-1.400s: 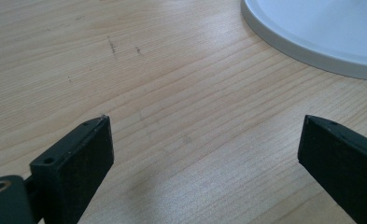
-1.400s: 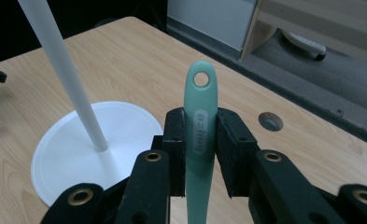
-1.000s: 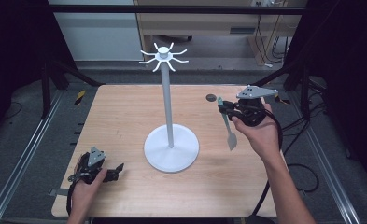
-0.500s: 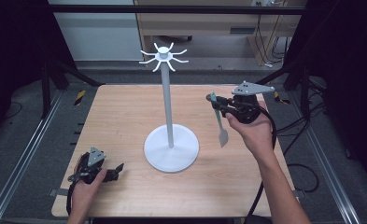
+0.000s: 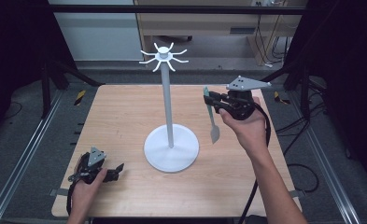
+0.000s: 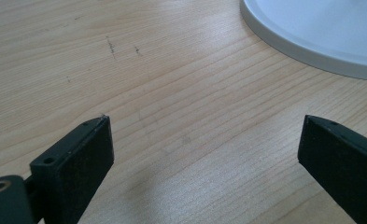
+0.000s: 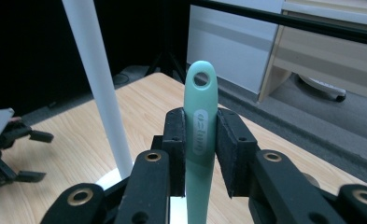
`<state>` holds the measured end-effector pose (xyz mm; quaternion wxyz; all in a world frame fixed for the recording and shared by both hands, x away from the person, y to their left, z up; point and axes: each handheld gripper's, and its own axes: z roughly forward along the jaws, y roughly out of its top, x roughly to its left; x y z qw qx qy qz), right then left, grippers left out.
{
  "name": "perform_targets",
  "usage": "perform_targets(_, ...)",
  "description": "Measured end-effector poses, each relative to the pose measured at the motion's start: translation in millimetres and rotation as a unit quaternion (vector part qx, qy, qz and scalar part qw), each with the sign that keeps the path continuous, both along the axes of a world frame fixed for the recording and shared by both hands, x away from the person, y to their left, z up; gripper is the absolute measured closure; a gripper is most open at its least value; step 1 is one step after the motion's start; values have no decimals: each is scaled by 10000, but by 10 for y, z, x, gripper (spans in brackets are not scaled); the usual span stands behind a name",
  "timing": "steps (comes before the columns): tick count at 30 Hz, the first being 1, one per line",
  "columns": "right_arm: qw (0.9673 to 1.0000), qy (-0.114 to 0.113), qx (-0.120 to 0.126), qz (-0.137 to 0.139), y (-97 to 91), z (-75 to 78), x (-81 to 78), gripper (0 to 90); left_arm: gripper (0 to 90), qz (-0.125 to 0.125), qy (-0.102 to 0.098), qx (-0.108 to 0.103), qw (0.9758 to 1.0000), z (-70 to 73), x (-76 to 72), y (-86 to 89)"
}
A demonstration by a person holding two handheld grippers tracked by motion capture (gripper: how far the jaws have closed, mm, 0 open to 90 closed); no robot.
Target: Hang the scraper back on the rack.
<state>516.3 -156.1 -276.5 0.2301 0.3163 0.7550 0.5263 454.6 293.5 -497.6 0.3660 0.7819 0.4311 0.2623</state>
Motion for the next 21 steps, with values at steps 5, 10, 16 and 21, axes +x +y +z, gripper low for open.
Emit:
perform_targets(5,9999,-80,83,46,67,72,-21,744,30,-1,-3,-1,10000,1,-1,2)
perform_targets(10,9997,-174,143,83,131,161,-61,744,30,-1,0,2,10000,1,0,2)
perform_targets(16,9993,-284,188,145,199,264,-98,743,30,-4,-4,2,10000,3,-2,3)
perform_targets(21,9989,-371,223,177,249,330,-113,744,30,-2,-1,-5,10000,4,-1,6)
